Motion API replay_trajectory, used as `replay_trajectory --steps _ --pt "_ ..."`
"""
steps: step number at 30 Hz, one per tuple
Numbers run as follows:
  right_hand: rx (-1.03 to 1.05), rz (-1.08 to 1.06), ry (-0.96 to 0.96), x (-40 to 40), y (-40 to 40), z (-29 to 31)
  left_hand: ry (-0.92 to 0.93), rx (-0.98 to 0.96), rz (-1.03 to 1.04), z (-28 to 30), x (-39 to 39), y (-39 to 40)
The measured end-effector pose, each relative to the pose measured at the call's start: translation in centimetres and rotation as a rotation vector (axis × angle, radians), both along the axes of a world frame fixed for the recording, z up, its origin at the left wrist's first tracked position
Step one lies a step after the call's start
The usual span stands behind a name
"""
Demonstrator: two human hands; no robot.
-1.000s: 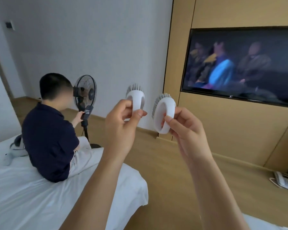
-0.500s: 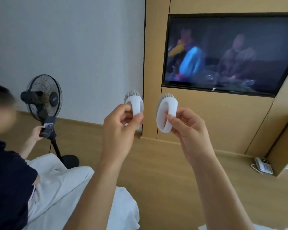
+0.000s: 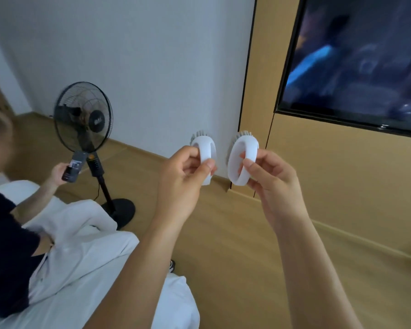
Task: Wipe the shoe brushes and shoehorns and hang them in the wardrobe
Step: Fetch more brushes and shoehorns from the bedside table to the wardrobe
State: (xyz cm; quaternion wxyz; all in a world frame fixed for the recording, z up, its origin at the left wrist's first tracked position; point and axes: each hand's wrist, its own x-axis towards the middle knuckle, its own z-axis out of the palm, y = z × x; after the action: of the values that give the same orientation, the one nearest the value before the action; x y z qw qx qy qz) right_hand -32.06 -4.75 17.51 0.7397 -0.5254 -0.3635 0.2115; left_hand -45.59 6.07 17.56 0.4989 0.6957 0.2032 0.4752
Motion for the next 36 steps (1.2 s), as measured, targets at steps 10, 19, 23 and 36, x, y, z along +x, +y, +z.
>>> replay_trajectory --steps 10,19,23,36 --pt "-0.082 0.076 0.055 13.3 6.7 -1.6 0.052 0.009 0.116 -1.8 12.2 5.6" --pt "-0.095 0.103 0.036 23.1 14.6 -2.5 -0.003 0.049 0.166 -2.5 21.5 13.9" --pt "-0.097 0.111 0.025 27.7 19.6 -2.3 -0.032 0.051 0.168 -2.9 26.0 19.1" --pt "-0.071 0.167 -0.020 40.9 37.9 -0.8 -0.030 0.084 0.181 -0.9 39.8 37.0"
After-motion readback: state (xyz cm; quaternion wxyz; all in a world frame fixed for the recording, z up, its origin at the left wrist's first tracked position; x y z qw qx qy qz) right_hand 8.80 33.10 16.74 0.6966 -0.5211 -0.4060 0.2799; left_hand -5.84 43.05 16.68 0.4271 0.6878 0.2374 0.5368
